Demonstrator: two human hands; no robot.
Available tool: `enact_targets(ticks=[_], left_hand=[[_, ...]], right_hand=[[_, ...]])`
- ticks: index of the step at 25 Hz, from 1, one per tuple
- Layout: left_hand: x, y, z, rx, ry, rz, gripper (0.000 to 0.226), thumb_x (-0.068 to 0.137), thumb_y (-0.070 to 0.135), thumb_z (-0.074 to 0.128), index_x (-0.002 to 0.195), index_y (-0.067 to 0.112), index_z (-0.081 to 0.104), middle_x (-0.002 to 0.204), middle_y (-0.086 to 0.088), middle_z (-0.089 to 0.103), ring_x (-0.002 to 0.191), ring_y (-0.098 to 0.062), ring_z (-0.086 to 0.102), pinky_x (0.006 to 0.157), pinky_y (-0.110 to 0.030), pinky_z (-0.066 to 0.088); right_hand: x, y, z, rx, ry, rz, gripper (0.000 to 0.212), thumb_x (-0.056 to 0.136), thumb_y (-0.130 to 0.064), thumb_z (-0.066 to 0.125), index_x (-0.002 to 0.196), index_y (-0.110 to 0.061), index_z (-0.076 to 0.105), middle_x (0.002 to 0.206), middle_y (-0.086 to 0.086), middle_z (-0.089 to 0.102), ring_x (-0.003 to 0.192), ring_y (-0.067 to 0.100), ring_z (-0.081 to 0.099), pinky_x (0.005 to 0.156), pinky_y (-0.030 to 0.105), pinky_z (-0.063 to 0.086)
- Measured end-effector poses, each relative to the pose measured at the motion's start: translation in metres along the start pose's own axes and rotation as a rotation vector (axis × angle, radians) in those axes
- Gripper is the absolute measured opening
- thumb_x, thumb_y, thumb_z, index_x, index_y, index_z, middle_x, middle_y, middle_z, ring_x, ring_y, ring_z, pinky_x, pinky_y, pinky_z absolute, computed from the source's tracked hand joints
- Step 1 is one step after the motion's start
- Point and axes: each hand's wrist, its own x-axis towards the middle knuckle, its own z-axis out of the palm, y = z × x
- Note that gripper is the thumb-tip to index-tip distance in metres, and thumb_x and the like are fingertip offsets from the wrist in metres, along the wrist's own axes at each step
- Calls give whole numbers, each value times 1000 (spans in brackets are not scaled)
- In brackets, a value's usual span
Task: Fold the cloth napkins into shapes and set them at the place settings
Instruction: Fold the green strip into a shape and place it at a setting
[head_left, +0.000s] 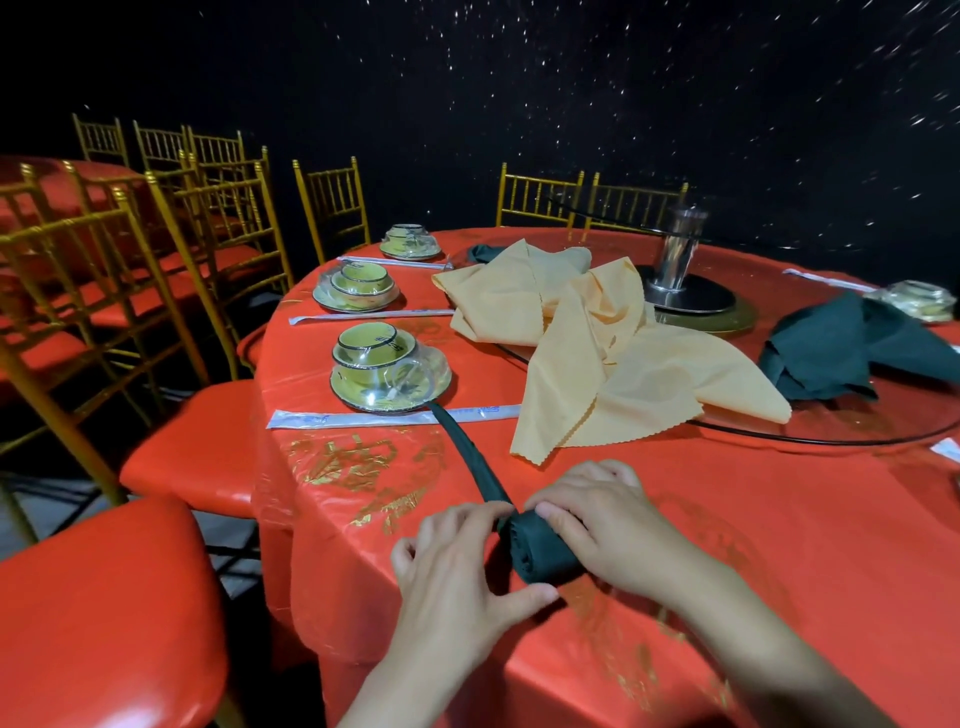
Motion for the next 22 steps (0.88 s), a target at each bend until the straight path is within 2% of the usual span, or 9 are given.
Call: enact_targets(ticks=[3,7,9,13,16,18,20,22], left_hand=[[11,-4,-4,29,2,-17,82,46,82,28,119,50,46,113,32,35,117,2,30,81,-25,9],[34,-13,-6,3,-7,-96,86,42,84,23,111,44,56,116,25,44,116,-2,32,81,-27,11],[42,-17,-7,6,2,-99,90,45,86,19,116,44,54,119,26,43,117,-2,32,80,-27,11],[42,-24,-8,18,7,-5,90,45,89,26,126,49,34,120,32,35,118,2,29,81,-25,10],[49,-27,-11,42,-15,-5,86,47,83,25,125,51,37,123,31,39,119,1,29,79,-27,11],[59,-30,-13,28,-22,-48,86,46,82,25,123,49,43,122,29,42,119,0,30,82,-28,12],[68,-34,-16,5,-48,-83,86,46,83,28,122,47,48,121,27,44,120,-2,31,86,-29,16],[75,-39,-18,-19,-90,-100,86,48,85,30,122,45,49,122,24,45,121,-5,32,89,-31,18]], right_hand=[[13,0,-1,31,41,11,56,86,-56,16,115,-34,59,113,-23,57,112,0,43,101,27,19],[13,1,3,78,185,-71,19,87,-46,41,98,-38,54,96,-26,56,98,-1,48,93,23,26],[17,1,4,78,138,-70,26,85,-48,41,102,-37,57,99,-28,56,102,-4,46,97,22,22],[38,1,3,84,1,-14,57,78,-59,23,118,-36,57,104,-32,47,114,-5,40,105,25,15],[52,3,8,57,-29,-11,66,77,-64,15,126,-38,52,116,-26,51,120,-3,37,108,26,13],[54,4,12,71,32,-26,57,81,-65,25,126,-40,49,124,-25,50,121,-3,37,107,25,15],[52,6,17,116,123,-54,35,84,-57,42,114,-43,51,119,-24,51,117,-4,40,105,23,17],[53,7,21,130,195,-61,24,84,-49,48,106,-42,53,115,-21,52,113,-6,38,103,17,14]])
